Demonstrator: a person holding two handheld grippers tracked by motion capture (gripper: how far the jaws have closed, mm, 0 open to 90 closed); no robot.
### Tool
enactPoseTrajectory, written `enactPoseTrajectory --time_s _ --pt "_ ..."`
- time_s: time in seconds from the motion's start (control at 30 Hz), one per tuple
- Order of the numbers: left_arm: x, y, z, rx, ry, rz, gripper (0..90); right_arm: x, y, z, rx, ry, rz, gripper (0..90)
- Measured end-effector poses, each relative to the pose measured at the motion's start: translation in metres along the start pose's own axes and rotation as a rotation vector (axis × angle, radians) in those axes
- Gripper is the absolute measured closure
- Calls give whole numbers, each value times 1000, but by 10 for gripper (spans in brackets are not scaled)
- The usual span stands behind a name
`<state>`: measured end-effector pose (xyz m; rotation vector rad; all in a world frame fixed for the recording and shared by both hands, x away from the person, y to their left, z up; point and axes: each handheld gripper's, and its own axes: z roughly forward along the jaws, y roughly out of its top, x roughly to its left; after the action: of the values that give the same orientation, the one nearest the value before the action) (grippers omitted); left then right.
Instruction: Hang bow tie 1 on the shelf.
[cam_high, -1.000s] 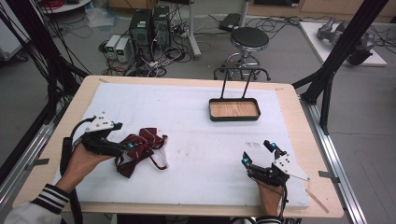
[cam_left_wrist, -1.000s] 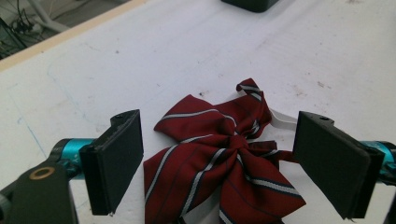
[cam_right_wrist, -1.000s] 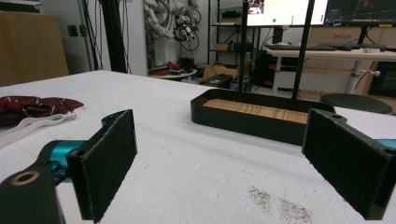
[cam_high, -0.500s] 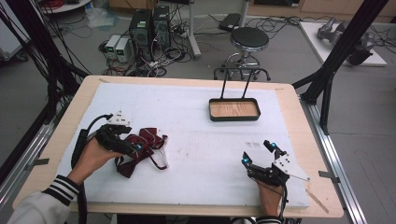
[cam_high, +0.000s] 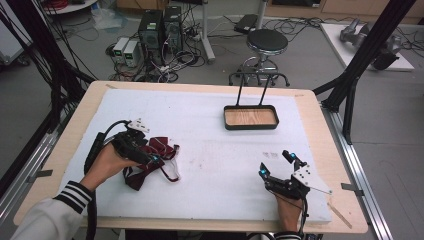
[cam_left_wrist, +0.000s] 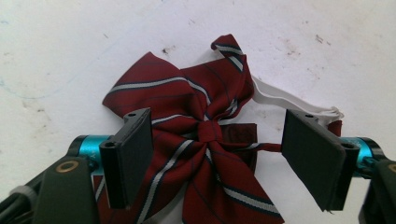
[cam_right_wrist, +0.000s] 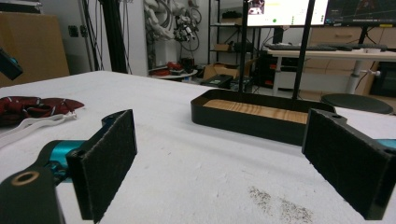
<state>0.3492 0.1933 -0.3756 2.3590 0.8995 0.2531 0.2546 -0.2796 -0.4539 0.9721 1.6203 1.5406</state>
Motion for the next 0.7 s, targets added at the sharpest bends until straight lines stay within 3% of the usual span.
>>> enactPoseTrajectory --time_s 0.47,0.7 --pt "0 10 14 129 -12 -44 373 0 0 0 -2 -1 3 94" --pt "2 11 20 147 -33 -60 437 -1 0 0 -5 -3 -1 94"
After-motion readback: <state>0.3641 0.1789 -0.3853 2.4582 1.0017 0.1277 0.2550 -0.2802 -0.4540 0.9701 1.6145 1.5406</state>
